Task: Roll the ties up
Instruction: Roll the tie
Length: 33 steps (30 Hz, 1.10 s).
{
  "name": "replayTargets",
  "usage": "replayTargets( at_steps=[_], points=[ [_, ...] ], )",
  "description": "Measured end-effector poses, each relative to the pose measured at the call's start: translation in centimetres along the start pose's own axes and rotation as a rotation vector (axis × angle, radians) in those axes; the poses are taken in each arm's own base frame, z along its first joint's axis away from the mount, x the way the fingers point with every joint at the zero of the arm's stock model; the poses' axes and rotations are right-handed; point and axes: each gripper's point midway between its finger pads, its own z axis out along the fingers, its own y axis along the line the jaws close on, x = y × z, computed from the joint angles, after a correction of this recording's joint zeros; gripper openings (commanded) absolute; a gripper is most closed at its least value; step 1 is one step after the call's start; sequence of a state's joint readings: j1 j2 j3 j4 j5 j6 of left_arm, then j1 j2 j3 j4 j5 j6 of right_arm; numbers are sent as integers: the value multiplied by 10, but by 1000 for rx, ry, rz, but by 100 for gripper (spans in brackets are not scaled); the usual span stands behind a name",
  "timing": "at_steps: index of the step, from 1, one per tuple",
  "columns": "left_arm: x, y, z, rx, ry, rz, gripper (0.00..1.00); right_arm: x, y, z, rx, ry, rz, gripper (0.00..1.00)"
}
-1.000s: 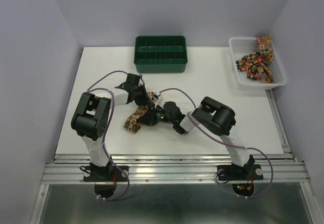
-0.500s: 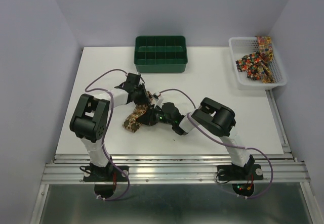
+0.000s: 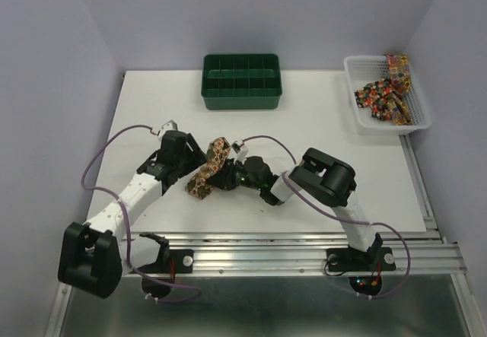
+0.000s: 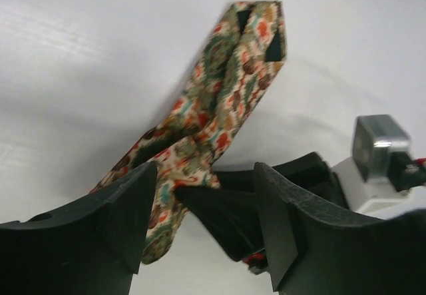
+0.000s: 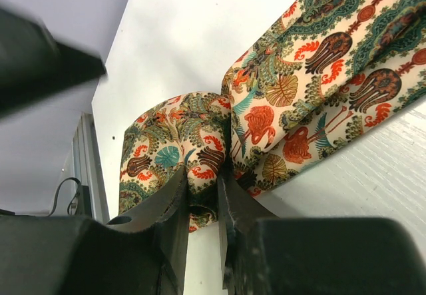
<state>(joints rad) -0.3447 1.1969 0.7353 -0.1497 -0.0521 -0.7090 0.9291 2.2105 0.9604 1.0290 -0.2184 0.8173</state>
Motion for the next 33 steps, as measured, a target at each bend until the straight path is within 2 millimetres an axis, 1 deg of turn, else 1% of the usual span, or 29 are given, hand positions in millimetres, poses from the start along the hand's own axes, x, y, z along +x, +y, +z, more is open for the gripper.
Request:
replayTargets(
  at_steps=[1, 2, 3, 5, 7, 9, 11, 14, 16, 18, 20, 25, 28, 29, 33],
  points=[
    [10, 13, -7, -23, 2, -28, 73, 0, 0, 0, 3, -3, 2, 1],
    [21, 28, -12, -53, 10, -55, 79, -1, 0, -1, 5, -5, 3, 1],
    [27, 34, -13, -68, 15, -70, 80, -1, 0, -1, 6, -6, 4, 1],
    [50, 60, -19, -125, 48, -115, 80, -1, 0, -1, 9, -7, 9, 1],
    [66, 76, -24, -162, 67, -158, 81, -1, 0, -1, 9, -8, 12, 1],
    [75, 83, -28, -164, 64, -206, 81, -1, 0, -1, 10, -8, 14, 1],
    [79, 86, -32, -157, 57, -245, 81, -1, -1, -1, 11, -9, 14, 1],
    [79, 85, -36, -141, 41, -298, 81, -1, -1, -1, 12, -10, 17, 1],
    [78, 83, -34, -129, 30, -334, 80, -1, -1, -1, 12, -10, 19, 1],
    [83, 86, -31, -133, 36, -364, 80, -1, -1, -1, 12, -10, 21, 1],
    [88, 89, -29, -140, 49, -377, 80, -1, 0, -1, 12, -9, 22, 1],
    [89, 88, -25, -144, 57, -396, 80, 0, 1, -1, 8, -6, 32, 2],
    [92, 90, -21, -157, 65, -398, 75, 0, 1, -1, 7, -3, 40, 1],
    [91, 89, -20, -159, 67, -399, 75, 0, 1, -1, 6, -3, 42, 2],
    [89, 86, -15, -171, 77, -395, 67, 1, 2, -1, 6, 1, 52, 2]
  ],
)
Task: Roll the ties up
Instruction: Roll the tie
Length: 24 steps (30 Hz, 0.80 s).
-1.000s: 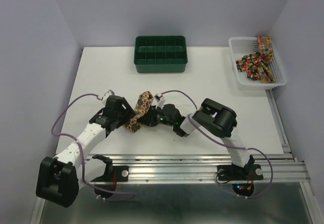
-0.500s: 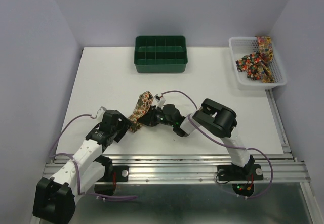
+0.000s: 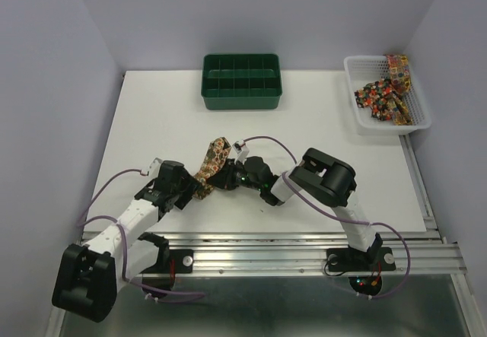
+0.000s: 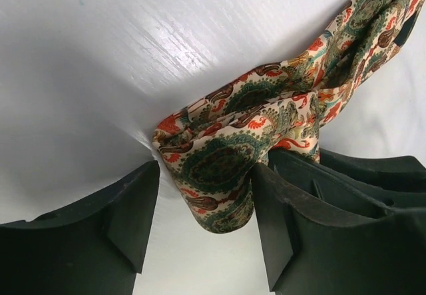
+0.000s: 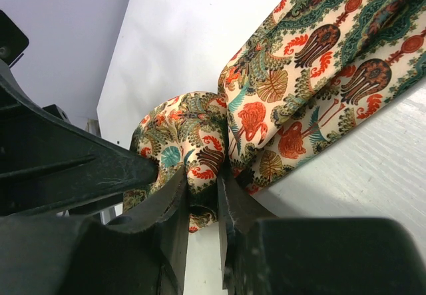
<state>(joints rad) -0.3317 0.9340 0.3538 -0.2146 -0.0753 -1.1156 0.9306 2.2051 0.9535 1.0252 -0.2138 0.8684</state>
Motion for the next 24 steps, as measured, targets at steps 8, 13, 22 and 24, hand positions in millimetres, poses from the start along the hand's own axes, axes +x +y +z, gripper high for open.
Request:
replayTargets(
  at_steps=[8, 13, 22, 24],
  points=[
    [3, -10, 11, 20, 33, 25, 14, 1, 1, 0, 0, 5, 20, 2],
    [1, -15, 11, 30, 33, 36, 0, -1, 0, 0, 2, -1, 23, 8],
    [-2, -19, -3, 61, 8, 40, 0, 1, 5, -7, 5, 12, -10, 53],
    [-5, -20, -6, 71, -5, 43, 0, 0, 7, -13, 12, 22, -80, 57]
  ],
)
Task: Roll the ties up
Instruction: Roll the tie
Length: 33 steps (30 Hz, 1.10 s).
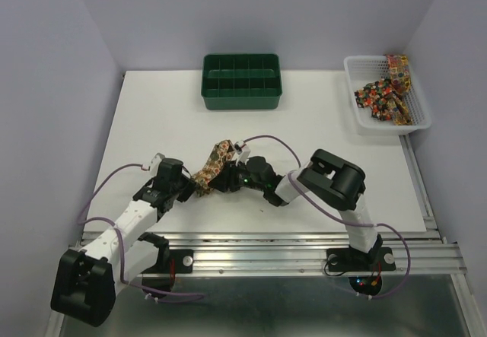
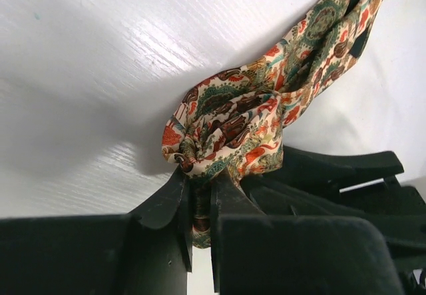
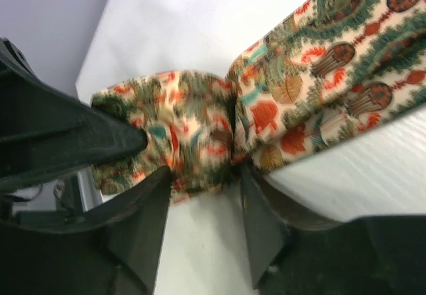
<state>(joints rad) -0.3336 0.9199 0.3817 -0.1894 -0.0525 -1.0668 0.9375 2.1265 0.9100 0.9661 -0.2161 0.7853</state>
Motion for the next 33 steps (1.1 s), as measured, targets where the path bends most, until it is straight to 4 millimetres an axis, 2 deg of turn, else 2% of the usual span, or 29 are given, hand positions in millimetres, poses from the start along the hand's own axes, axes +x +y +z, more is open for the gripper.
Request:
replayTargets(
  at_steps=[8, 11, 13, 14, 20, 23, 25, 28, 33],
  points=[
    [-3, 5, -2, -16, -20, 9, 0, -12, 9, -23, 7, 5, -235, 66],
    [-2, 7, -2, -26, -15, 10, 0, -15, 12, -33, -6, 2, -323, 81],
    [-2, 8, -2, -29, -13, 10, 0, -15, 18, -42, -43, 1, -416, 97],
    [-2, 8, -2, -30, -12, 10, 0, -15, 21, -46, -60, -2, -452, 100],
    [2, 8, -3, -26, 9, 9, 0, -8, 47, -71, -256, -38, -788, 100],
    [6, 9, -3, -30, 28, 5, 0, 1, 62, -69, -315, -58, -984, 100],
    [7, 9, -3, -32, 35, 0, 0, 18, 74, -67, -358, -49, -1115, 100],
    [9, 11, -4, -41, 44, -11, 0, 32, 88, -63, -409, -55, -1259, 100],
    [12, 12, -6, -42, 57, -20, 0, 30, 87, -47, -390, -76, -1406, 100]
  ],
)
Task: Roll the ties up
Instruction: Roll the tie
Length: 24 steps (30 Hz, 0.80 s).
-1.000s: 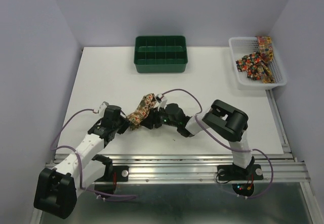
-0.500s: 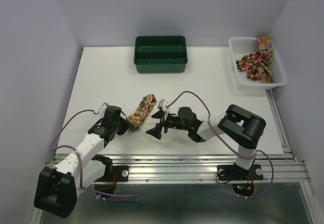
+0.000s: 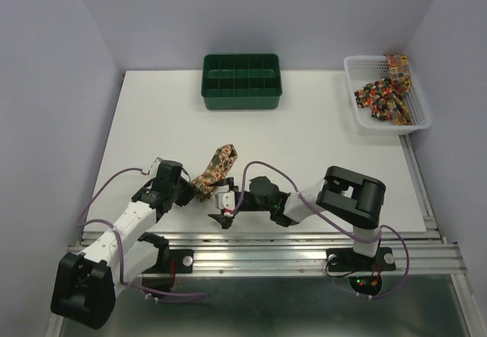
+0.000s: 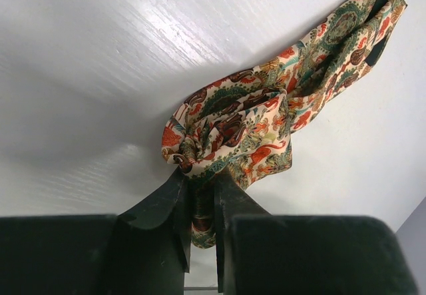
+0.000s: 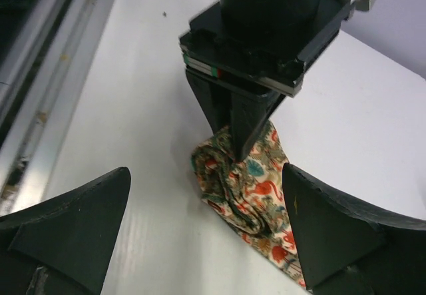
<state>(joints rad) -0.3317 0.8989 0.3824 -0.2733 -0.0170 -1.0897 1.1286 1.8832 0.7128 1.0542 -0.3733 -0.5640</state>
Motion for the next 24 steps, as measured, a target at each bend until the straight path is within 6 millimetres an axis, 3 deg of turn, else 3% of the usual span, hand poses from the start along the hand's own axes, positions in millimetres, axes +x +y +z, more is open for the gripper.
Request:
replayTargets(
  at_steps=[5, 12, 24],
  points=[
    [2, 2, -3, -5, 9, -8, 0, 19, -6, 10, 23, 60, -83, 100],
    [4, 3, -3, -9, 16, -18, 0, 48, 3, 13, 15, 136, -124, 99],
    [10, -1, -7, -1, 60, -16, 0, 49, -4, 34, 80, 133, -207, 84]
  ],
)
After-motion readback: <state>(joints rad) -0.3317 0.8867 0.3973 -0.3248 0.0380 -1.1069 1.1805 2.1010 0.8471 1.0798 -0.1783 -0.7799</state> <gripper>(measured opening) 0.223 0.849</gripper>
